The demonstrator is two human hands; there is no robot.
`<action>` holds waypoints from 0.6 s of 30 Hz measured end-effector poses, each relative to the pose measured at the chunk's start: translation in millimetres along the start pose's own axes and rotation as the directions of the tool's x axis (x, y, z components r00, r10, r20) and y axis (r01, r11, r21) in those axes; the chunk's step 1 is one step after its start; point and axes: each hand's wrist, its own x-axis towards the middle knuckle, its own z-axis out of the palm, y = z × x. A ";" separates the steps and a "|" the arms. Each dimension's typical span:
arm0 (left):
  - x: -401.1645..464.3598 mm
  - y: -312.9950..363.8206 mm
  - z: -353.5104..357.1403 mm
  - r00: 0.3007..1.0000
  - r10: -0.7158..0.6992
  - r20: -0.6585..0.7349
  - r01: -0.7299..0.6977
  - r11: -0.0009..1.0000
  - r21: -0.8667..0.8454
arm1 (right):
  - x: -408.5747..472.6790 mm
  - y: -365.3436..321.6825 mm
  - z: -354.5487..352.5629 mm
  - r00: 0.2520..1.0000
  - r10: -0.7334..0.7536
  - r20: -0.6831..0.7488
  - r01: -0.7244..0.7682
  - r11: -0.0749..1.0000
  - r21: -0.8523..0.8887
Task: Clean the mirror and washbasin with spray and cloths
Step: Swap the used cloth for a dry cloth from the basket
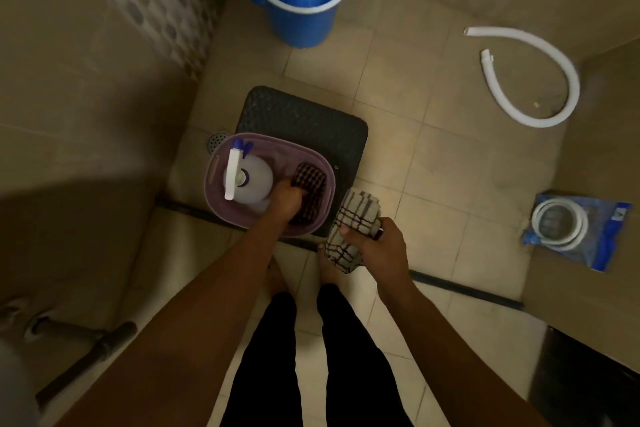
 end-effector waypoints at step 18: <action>-23.3 -22.5 -3.0 0.882 0.463 0.085 -0.392 0.622 0.678 | -2.1 -17.7 10.7 1.000 -0.020 0.023 0.019 0.997 0.071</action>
